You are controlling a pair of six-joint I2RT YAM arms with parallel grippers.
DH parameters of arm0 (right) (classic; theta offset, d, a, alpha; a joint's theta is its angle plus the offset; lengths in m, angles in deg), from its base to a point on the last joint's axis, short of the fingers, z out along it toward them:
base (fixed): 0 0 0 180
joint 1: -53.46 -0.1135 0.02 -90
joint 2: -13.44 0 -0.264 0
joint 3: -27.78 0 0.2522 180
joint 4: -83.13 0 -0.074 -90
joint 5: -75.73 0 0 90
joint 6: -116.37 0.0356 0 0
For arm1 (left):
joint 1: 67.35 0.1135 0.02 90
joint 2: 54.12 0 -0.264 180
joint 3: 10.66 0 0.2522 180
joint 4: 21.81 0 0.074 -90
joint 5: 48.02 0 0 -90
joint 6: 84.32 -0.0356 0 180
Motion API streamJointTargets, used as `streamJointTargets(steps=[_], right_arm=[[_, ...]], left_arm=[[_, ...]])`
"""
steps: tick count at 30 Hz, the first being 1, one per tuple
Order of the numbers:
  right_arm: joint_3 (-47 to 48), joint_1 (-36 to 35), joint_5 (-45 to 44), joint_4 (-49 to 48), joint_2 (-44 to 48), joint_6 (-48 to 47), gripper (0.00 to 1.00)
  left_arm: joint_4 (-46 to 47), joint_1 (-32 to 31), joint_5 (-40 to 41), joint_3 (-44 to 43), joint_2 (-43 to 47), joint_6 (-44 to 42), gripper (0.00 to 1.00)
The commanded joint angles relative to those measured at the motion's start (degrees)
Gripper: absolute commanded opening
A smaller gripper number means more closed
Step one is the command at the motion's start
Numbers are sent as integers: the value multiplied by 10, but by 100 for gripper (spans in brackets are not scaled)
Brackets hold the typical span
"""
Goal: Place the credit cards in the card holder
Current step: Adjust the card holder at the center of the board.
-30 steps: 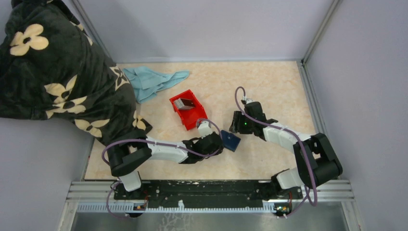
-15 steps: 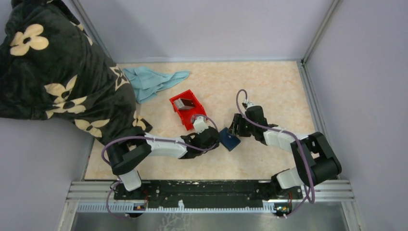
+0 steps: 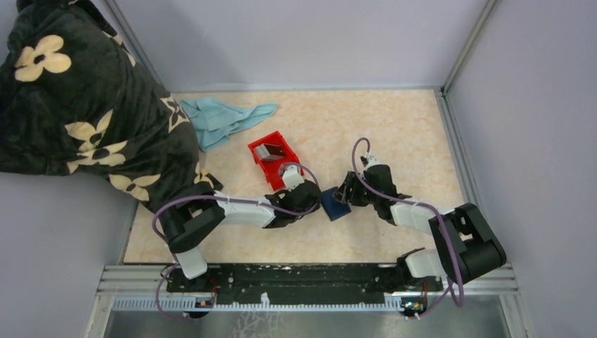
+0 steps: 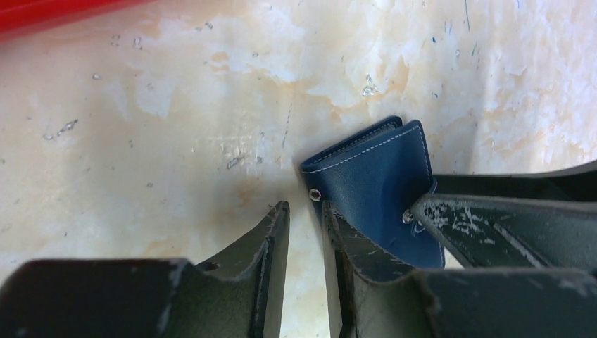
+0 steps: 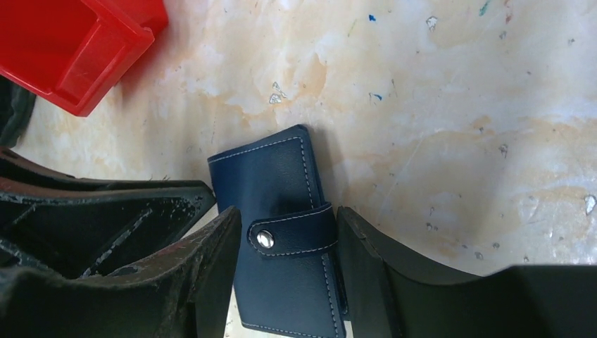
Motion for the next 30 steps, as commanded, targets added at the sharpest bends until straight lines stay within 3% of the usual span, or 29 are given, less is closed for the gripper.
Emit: streamJointTargets(steps=[1,19,30], right_arm=[[-35,2,14,3,17,26,54],[-80,2,-39,20,100,38,54],[-85,2,-37,4,86,45,48]], left_arm=[[-61,8,-25,5,-49,-30,32],[-72,11,-36,7,-60,-29,32],[-75,11,-35,9,-57,-29,32]])
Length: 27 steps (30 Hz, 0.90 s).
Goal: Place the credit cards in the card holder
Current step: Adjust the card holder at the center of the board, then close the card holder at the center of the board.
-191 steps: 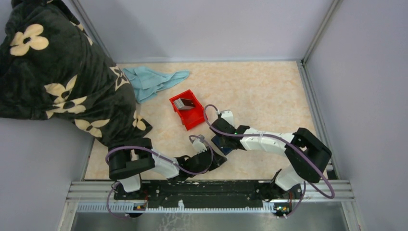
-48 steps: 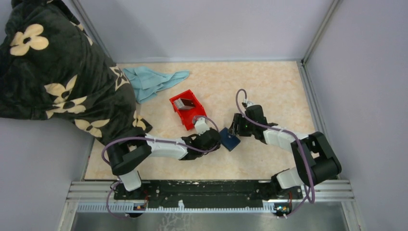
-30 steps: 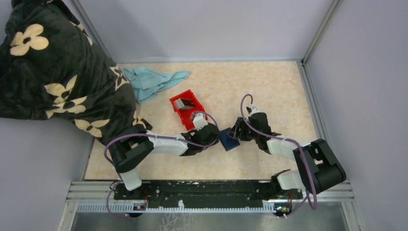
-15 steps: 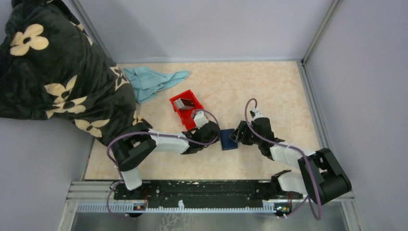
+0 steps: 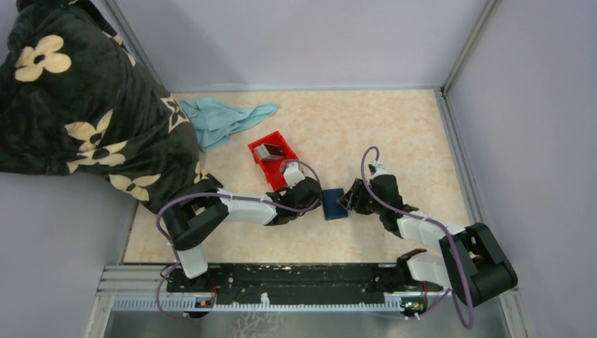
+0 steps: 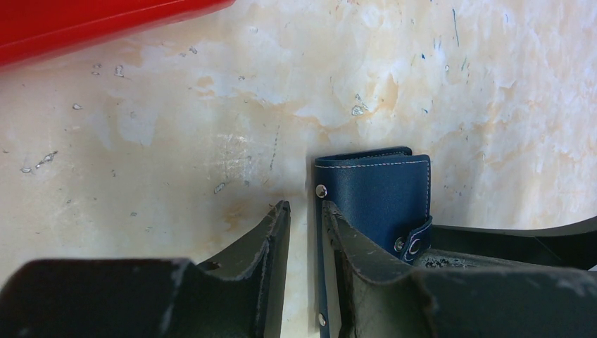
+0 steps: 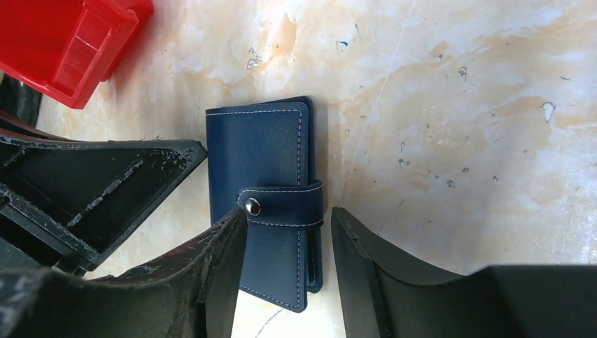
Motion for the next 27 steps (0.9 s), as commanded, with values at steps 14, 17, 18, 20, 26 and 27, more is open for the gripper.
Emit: streamJointTargets(steps=[14,17,18,20,26,27], right_arm=[[2,-1,3,6,-44,2,44],[4,-1,-5,17,-40,2,44],[5,-1,-7,19,-40,2,44],[7,-1,-9,24,-40,2,43],[10,-1,-3,34,-44,4,41],[9,-1,-4,36,-41,5,41]], left_arm=[[-97,2,-23,23,-41,-17,32],[-96,2,-23,22,-41,-17,32],[-96,2,-23,22,-42,-17,32],[-96,2,-23,22,-43,-17,32],[-96,2,-22,22,-43,-17,32],[-96,2,-22,22,-44,-17,32]])
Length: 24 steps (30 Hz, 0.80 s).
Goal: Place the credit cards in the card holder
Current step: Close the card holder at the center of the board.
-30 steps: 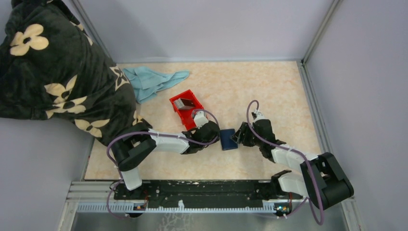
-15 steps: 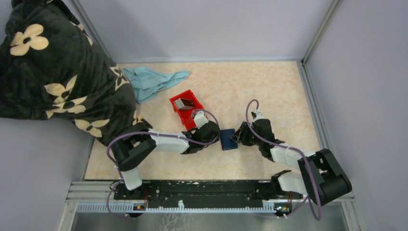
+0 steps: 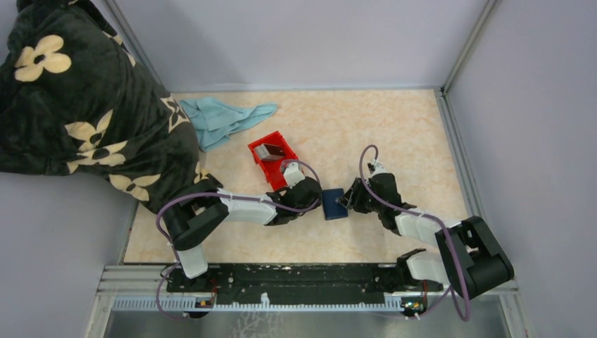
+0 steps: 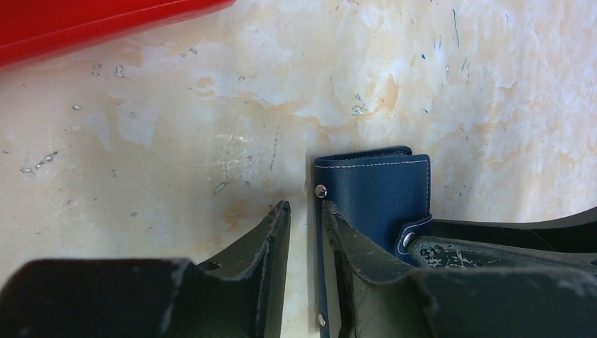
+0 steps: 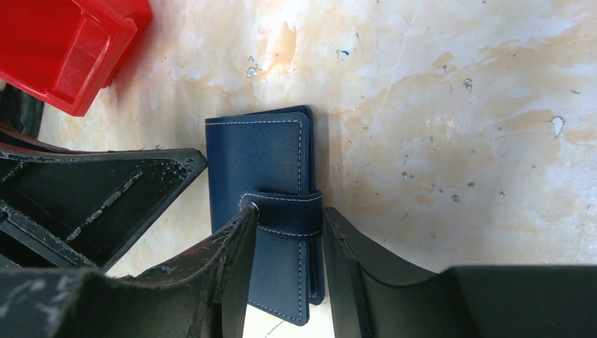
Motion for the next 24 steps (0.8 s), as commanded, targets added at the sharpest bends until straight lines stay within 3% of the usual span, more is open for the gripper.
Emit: streamJointTargets(steps=[1,10,24], right_arm=[[1,-1,-9,56,-6,-1,41],[31,-1,-18,70,-14,10,47],[45,-1,-40,93,-42,16,44]], left_arm=[[-96,2,-22,22,-44,-17,32],[-96,2,-25,22,-49,-13,32],[-96,2,-24,26,-48,-13,31]])
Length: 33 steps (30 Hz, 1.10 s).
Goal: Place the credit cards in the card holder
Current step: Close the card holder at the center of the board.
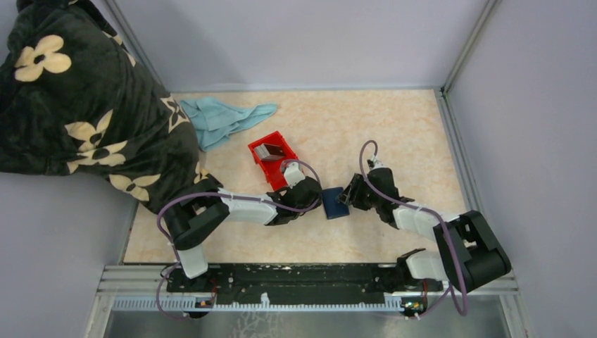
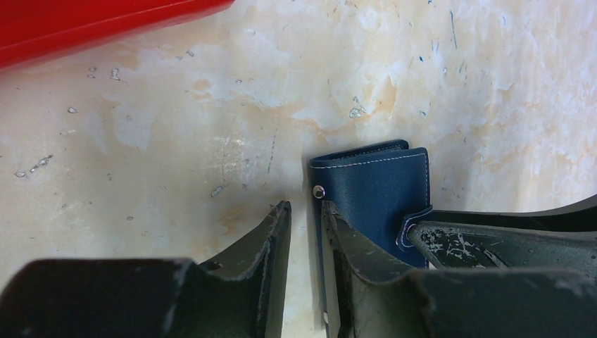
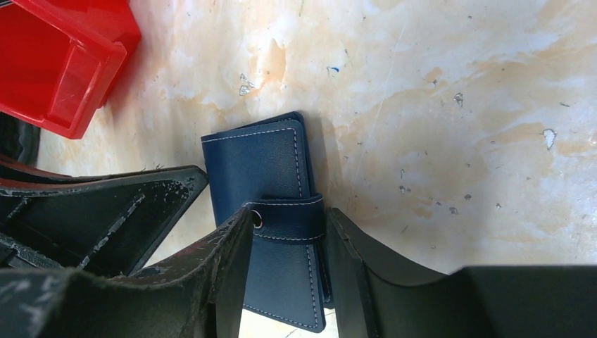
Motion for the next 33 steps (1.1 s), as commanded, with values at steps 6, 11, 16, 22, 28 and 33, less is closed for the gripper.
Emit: streamJointTargets(steps=[6,11,16,22,28,33], right_arm=[[1,-1,-23,65,-13,-11,42],[1,-1,-26,89,-11,-20,42],[3,-1,-26,103,-16,-22,42],[1,-1,-23,114,-24,-20,41],[0,-1,-24,133,-20,-16,40],[-5,-10,-31,144,-17,-10,39]], left_arm=[[-100,2,-23,27,-45,-13,31],[-100,2,-23,25,-48,-13,31],[-104,2,-22,20,-50,-14,31],[-110,2,-17,12,-52,-18,31],[-113,2,-17,1,-61,-23,31],[-115,2,-15,-5,-65,-27,31]])
